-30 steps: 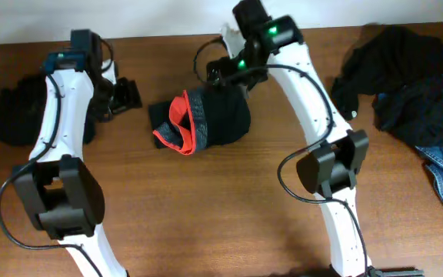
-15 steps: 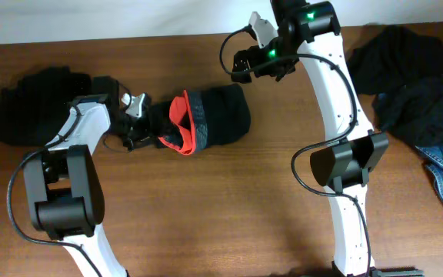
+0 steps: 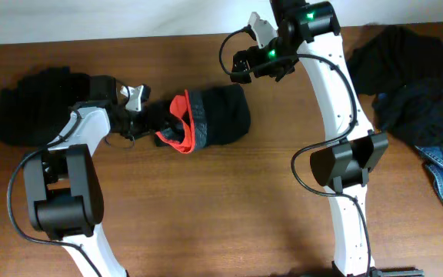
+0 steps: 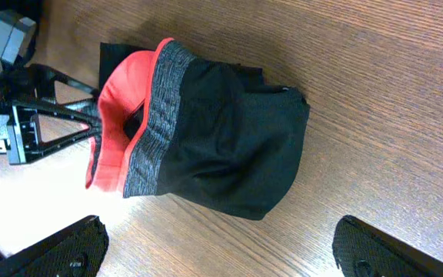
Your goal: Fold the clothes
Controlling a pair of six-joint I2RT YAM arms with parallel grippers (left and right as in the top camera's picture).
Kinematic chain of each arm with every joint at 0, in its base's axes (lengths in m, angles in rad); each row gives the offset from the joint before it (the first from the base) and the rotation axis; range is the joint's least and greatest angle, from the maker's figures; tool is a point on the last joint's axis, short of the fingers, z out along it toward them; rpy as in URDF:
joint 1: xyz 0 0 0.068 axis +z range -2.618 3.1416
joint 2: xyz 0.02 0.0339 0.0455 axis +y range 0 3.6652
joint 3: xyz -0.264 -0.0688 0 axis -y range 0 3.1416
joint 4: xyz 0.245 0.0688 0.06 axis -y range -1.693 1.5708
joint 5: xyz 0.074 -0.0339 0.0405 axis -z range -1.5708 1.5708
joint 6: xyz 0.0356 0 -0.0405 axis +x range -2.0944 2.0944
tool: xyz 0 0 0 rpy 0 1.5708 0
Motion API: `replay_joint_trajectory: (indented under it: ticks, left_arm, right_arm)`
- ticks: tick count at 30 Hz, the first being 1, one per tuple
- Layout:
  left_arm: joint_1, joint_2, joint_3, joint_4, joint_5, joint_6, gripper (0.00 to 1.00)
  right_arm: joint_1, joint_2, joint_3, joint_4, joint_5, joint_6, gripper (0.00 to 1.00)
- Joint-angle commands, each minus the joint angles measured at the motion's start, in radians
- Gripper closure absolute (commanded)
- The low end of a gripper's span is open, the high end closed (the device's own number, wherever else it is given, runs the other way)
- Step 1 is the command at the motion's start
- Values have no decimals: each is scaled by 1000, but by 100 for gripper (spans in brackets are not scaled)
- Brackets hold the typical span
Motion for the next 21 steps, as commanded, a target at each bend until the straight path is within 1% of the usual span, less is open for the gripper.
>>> replay_joint_trajectory:
  ticks: [1, 2, 3, 5, 7, 11, 17, 18, 21]
  left_arm:
    - [11, 15, -5, 54, 165, 69, 3]
    - [19, 15, -5, 68, 230, 100, 3]
    - [24, 15, -5, 69, 245, 113, 3]
    - [35, 15, -5, 53, 246, 130, 2]
    - [41, 18, -5, 17, 246, 173, 1]
    - [34, 53, -5, -3, 209, 178, 1]
    - [34, 105, -5, 16, 169, 177, 1]
    - [38, 110, -5, -3, 135, 177, 1]
    - [65, 110, -5, -25, 105, 177, 1]
  right_arm:
    - [-1, -23, 19, -5, -17, -13, 1]
    - [-1, -23, 19, -8, -17, -13, 1]
    - [-1, -23, 19, -9, -17, -13, 1]
    - [-1, -23, 19, -11, -17, -13, 1]
    - [-1, -23, 19, -11, -18, -13, 1]
    - [0, -23, 19, -15, -51, -13, 1]
    - [0, -22, 19, -18, -58, -13, 1]
    - [0, -23, 19, -19, -58, -14, 1]
    - [0, -23, 19, -19, -58, -35, 1]
